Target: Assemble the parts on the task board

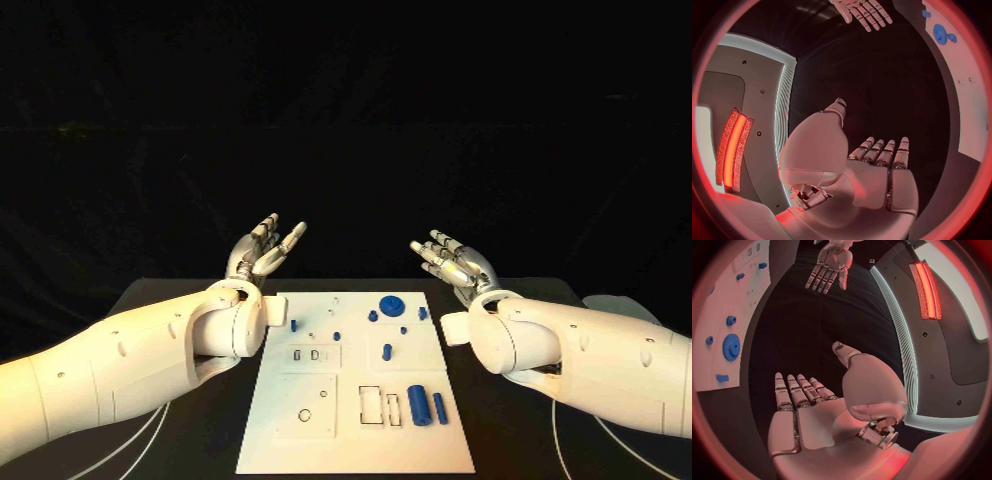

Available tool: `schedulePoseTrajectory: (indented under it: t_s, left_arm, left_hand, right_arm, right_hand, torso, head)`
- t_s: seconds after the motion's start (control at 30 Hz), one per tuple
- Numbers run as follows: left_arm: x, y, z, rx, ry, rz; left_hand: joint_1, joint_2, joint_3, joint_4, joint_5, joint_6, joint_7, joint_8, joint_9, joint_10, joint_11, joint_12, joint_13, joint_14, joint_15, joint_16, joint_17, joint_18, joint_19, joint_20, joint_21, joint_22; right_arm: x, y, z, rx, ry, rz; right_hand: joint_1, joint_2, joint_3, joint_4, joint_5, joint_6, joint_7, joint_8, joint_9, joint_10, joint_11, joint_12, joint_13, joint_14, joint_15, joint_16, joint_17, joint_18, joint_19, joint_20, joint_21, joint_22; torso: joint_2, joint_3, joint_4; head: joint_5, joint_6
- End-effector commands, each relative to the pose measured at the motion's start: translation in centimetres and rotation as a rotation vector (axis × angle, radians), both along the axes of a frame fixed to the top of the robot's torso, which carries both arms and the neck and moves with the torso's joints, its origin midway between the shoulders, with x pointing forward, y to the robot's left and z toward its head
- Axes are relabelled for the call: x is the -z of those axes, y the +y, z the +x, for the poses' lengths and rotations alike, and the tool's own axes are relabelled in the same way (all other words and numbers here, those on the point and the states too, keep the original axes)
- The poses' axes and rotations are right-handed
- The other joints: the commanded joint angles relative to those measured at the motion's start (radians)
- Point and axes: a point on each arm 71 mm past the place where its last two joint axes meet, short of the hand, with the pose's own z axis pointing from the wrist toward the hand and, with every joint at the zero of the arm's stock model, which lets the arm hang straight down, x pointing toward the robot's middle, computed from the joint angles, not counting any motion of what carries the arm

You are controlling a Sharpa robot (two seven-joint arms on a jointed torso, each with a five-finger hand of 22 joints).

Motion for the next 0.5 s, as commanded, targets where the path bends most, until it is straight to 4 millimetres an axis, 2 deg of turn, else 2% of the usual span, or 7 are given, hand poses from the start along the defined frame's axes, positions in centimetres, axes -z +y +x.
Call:
schedulePoseTrajectory:
  t_s: [0.03,0.2,0.23,0.33,0.4,0.47,0.5]
  left_arm:
    - [-0.4,-0.7,0.2,0.092,-0.03,-0.042]
    - [-0.4,-0.7,0.2,0.092,-0.03,-0.042]
    - [-0.4,0.2,0.2,0.084,-0.028,-0.038]
    - [-0.5,0.4,0.1,0.083,-0.026,-0.037]
    - [-0.5,0.5,0.0,0.081,-0.026,-0.036]
    - [-0.5,0.7,0.0,0.079,-0.026,-0.036]
    - [-0.5,0.9,-0.1,0.079,-0.025,-0.036]
  left_hand:
    - [0.046,-0.001,0.005,0.015,0.008,0.012,0.082,0.005,0.003,0.004,0.011,0.006,0.002,0.004,0.014,0.006,0.003,0.015,0.004,0.017,0.008,0.002]
    - [0.047,0.0,0.005,0.015,0.008,0.015,0.084,0.006,0.004,0.006,0.013,0.007,0.002,0.006,0.015,0.006,0.003,0.015,0.007,0.017,0.009,0.003]
    - [0.049,0.0,0.006,0.015,0.008,0.018,0.086,0.007,0.004,0.009,0.015,0.007,0.003,0.009,0.016,0.007,0.004,0.015,0.009,0.017,0.01,0.003]
    - [0.056,0.004,0.009,0.015,0.008,0.033,0.094,0.013,0.009,0.026,0.023,0.01,0.005,0.033,0.024,0.013,0.01,0.017,0.028,0.016,0.016,0.007]
    - [0.063,0.009,0.013,0.013,0.008,0.071,0.106,0.026,0.02,0.067,0.036,0.017,0.01,0.086,0.049,0.03,0.023,0.018,0.057,0.016,0.027,0.012]
    - [0.072,0.014,0.017,0.012,0.008,0.129,0.12,0.048,0.036,0.146,0.052,0.032,0.019,0.178,0.073,0.063,0.044,0.019,0.118,0.017,0.048,0.022]
    - [0.082,0.019,0.021,0.009,0.007,0.208,0.133,0.08,0.058,0.255,0.07,0.058,0.031,0.288,0.052,0.105,0.07,0.025,0.235,0.015,0.087,0.041]
  right_arm:
    - [0.0,0.8,0.1,-0.161,0.033,0.014]
    - [0.0,0.8,0.3,-0.18,0.037,0.009]
    - [-0.7,-0.4,0.7,-0.151,-0.022,-0.062]
    - [-1.0,-0.6,0.9,-0.147,-0.069,-0.116]
    - [-1.2,-0.7,1.1,-0.144,-0.104,-0.158]
    - [-1.4,-0.8,1.3,-0.144,-0.144,-0.21]
    - [-1.5,-0.9,1.4,-0.147,-0.171,-0.245]
  right_hand:
    - [0.045,0.0,0.019,-0.005,0.007,0.016,0.158,0.007,0.005,0.013,0.013,0.007,0.002,0.013,0.016,0.007,0.003,0.022,0.005,0.016,0.006,0.003]
    - [0.068,0.004,0.032,-0.032,0.012,0.047,0.163,0.017,0.014,0.061,0.025,0.014,0.007,0.058,0.03,0.017,0.011,0.012,0.029,0.018,0.02,0.01]
    - [0.078,0.004,0.037,-0.043,0.013,0.061,0.163,0.022,0.019,0.081,0.026,0.016,0.009,0.08,0.034,0.022,0.014,0.011,0.039,0.017,0.025,0.012]
    - [0.11,-0.002,0.055,-0.083,0.012,0.137,0.167,0.047,0.04,0.198,0.035,0.034,0.018,0.21,0.038,0.058,0.037,0.017,0.082,0.018,0.048,0.023]
    - [0.115,-0.003,0.058,-0.09,0.011,0.155,0.165,0.053,0.045,0.224,0.033,0.036,0.019,0.237,0.036,0.065,0.041,0.019,0.09,0.016,0.053,0.025]
    - [0.132,-0.006,0.068,-0.111,0.011,0.216,0.164,0.073,0.062,0.306,0.026,0.043,0.024,0.311,0.026,0.084,0.052,0.028,0.121,0.016,0.069,0.031]
    - [0.153,-0.012,0.076,-0.131,0.011,0.294,0.159,0.102,0.083,0.421,0.016,0.069,0.036,0.409,0.014,0.115,0.069,0.041,0.182,0.014,0.095,0.044]
  torso:
    - [0.0,0.0,-0.0002]
    - [0.0,0.0,-0.0002]
    - [0.001,0.0003,-0.0008]
    - [0.0,-0.0002,-0.0012]
    - [0.001,-0.0009,-0.0014]
    - [0.002,-0.0017,-0.0024]
    - [0.002,-0.0022,-0.0027]
  head:
    - [0.0,0.0]
    - [0.0,0.0]
    - [-0.007,-0.01]
    - [-0.007,-0.013]
    - [-0.006,-0.015]
    - [-0.006,-0.017]
    - [-0.006,-0.017]
